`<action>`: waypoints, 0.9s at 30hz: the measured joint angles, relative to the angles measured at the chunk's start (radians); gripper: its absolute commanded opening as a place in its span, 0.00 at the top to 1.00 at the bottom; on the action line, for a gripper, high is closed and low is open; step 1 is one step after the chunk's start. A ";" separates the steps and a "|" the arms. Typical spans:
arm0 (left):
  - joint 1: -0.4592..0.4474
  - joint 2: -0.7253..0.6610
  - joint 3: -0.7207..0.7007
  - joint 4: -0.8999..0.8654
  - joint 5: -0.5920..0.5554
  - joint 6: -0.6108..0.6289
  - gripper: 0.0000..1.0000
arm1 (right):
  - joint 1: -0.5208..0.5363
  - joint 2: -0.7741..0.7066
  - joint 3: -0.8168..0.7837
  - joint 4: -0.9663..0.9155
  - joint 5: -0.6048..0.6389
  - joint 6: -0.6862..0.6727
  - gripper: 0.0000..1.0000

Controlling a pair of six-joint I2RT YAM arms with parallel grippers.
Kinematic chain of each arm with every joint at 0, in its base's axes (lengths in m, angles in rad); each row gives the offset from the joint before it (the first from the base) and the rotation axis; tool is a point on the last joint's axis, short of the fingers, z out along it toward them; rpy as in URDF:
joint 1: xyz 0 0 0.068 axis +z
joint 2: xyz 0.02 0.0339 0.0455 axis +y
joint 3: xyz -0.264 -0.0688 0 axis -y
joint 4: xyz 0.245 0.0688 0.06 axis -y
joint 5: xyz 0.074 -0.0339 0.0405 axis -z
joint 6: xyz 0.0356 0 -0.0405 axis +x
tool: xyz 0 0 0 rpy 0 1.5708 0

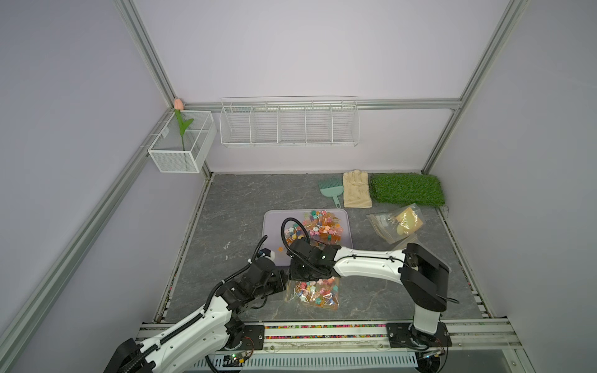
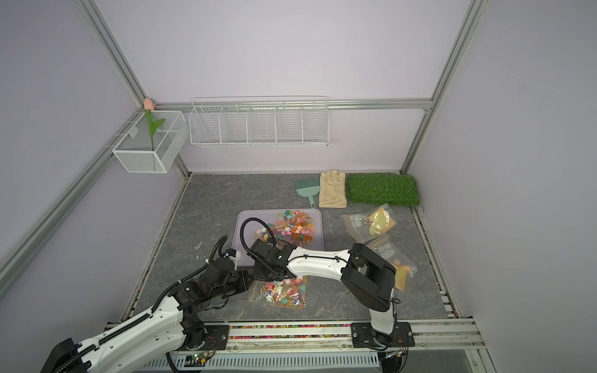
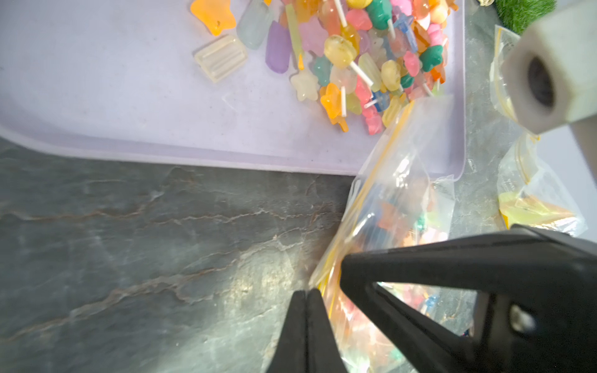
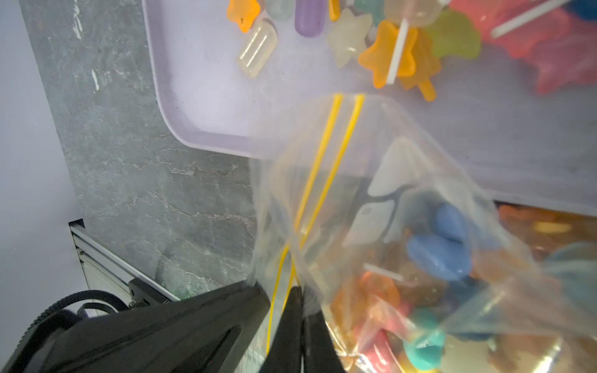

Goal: Pour candies out of the ziploc bag
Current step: Open the ziploc bag at the center of the board.

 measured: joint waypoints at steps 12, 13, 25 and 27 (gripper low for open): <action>-0.003 -0.065 0.001 -0.012 -0.012 -0.011 1.00 | 0.005 -0.044 -0.013 -0.005 0.023 0.000 0.93; -0.004 -0.066 0.002 -0.016 -0.014 -0.012 1.00 | 0.005 -0.046 -0.015 -0.004 0.023 0.000 0.93; 0.000 -0.057 0.006 -0.110 -0.106 -0.019 1.00 | 0.004 -0.096 -0.066 -0.087 0.053 -0.002 0.93; 0.000 -0.057 0.006 -0.115 -0.109 -0.019 1.00 | 0.004 -0.096 -0.066 -0.087 0.053 -0.008 0.93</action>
